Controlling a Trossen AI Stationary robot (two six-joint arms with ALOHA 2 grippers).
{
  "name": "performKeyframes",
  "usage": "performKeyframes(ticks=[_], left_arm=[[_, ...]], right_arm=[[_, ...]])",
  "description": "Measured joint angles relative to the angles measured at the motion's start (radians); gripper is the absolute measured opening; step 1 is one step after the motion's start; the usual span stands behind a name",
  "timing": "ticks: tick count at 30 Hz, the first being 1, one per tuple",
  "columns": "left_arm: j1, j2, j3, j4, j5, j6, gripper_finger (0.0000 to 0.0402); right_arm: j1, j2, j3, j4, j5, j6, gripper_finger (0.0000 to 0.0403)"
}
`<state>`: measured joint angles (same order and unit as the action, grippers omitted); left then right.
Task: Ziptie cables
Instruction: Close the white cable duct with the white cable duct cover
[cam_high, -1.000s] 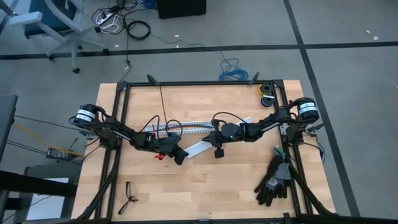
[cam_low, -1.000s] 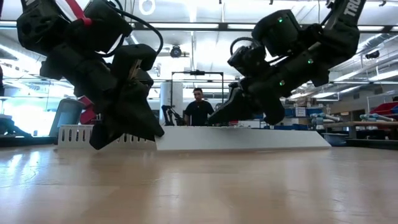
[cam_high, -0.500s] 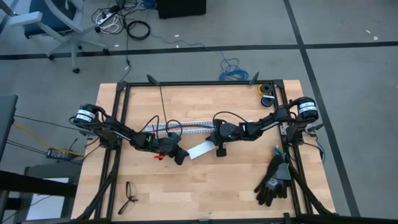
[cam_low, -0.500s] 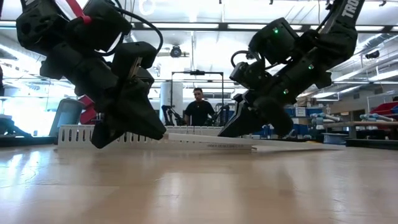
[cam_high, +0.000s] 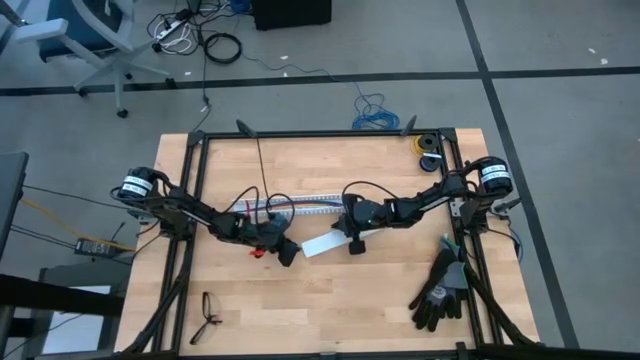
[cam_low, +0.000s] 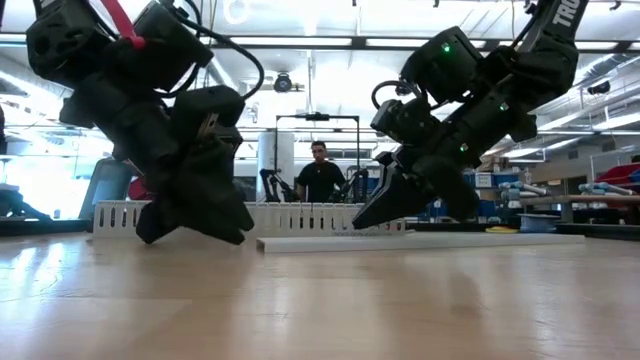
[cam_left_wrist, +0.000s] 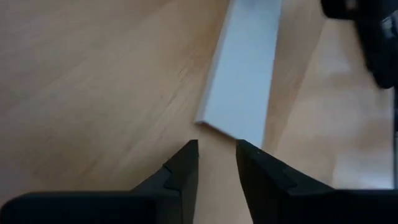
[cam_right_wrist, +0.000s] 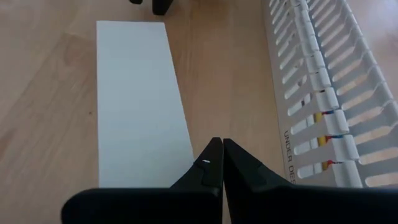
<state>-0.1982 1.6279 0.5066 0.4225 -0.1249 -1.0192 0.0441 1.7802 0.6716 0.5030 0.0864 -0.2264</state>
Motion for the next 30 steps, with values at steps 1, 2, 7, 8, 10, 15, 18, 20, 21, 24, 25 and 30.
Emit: performKeyframes(ticks=[1,2,7,8,10,15,18,20,21,24,25,30], left_arm=[[0.0,0.0,0.001,-0.01,0.001,0.015,0.0123],[0.001,0.0,0.001,-0.02,-0.002,0.045,0.0126],[-0.002,0.0,0.0,0.063,-0.014,0.135,0.013],[-0.005,0.0,0.002,0.097,-0.016,0.156,0.013],[-0.012,0.0,0.023,0.117,-0.017,0.213,0.0129],[-0.026,0.0,0.128,0.011,-0.084,0.39,0.0118],[-0.027,0.0,0.189,-0.103,-0.135,0.475,0.0111],[-0.027,0.0,0.22,-0.163,-0.176,0.519,0.0108],[-0.027,0.0,0.23,-0.179,-0.195,0.539,0.0106],[-0.027,0.0,0.237,-0.164,-0.205,0.611,0.0105],[-0.026,0.0,0.237,-0.148,-0.205,0.646,0.0105],[-0.023,0.0,0.237,-0.056,-0.272,0.817,0.0105]], right_arm=[[0.0,-0.001,0.0,0.0,0.0,0.0,0.0],[0.0,-0.006,0.0,-0.011,0.0,0.0,0.0],[0.0,-0.129,0.0,-0.179,0.058,-0.003,0.0],[-0.004,-0.167,0.0,-0.242,0.06,-0.003,0.0],[-0.007,-0.254,0.0,-0.362,0.058,0.006,0.0],[-0.009,-0.462,-0.018,-0.626,0.05,0.071,0.0],[-0.006,-0.556,-0.056,-0.685,0.005,0.14,0.0],[-0.003,-0.6,-0.085,-0.701,-0.056,0.192,0.0],[0.001,-0.615,-0.1,-0.702,-0.083,0.22,0.0],[0.02,-0.632,-0.135,-0.677,-0.134,0.285,0.0],[0.028,-0.628,-0.144,-0.655,-0.139,0.295,0.0],[0.059,-0.544,-0.159,-0.498,-0.142,0.263,0.0]])
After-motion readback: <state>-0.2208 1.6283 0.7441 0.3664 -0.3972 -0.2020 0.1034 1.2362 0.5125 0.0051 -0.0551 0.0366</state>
